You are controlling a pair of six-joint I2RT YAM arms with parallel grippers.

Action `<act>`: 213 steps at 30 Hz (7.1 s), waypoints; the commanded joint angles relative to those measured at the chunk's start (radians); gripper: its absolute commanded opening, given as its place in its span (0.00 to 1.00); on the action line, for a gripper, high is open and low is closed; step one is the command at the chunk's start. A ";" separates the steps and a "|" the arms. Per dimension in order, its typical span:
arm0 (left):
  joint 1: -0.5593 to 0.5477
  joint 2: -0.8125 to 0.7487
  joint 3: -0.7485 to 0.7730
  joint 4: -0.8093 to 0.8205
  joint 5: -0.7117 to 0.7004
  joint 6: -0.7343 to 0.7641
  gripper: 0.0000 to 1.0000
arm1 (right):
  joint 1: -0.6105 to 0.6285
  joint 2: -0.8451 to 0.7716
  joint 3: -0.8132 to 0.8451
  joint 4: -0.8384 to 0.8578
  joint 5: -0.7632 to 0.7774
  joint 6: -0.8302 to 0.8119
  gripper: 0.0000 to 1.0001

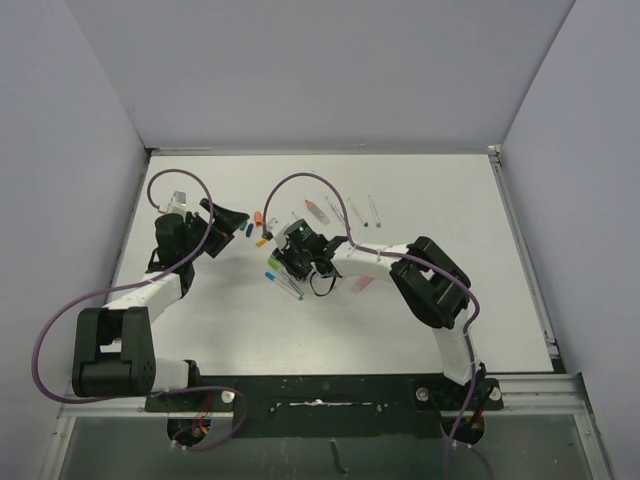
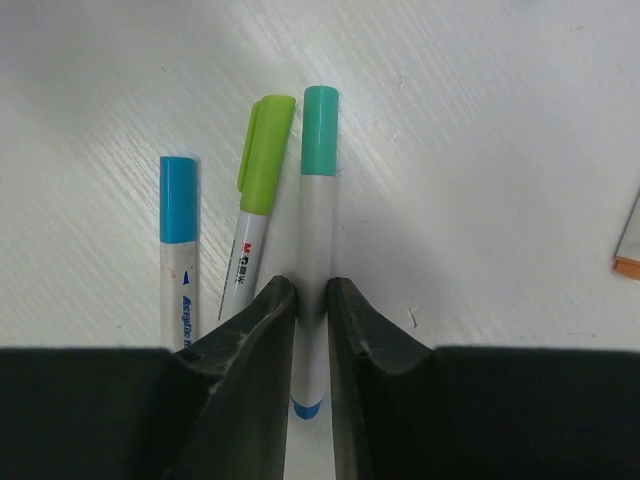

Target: Open the pen caps

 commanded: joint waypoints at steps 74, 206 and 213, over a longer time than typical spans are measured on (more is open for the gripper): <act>-0.329 0.248 0.124 0.348 -0.003 -0.100 0.00 | -0.111 -0.241 -0.090 0.193 -0.252 0.160 0.38; 0.066 0.019 -0.004 0.105 0.096 -0.044 0.97 | -0.023 -0.107 0.030 -0.013 -0.074 0.013 0.52; 0.068 0.025 -0.004 0.109 0.097 -0.046 0.98 | -0.002 -0.070 0.049 -0.010 -0.077 0.015 0.49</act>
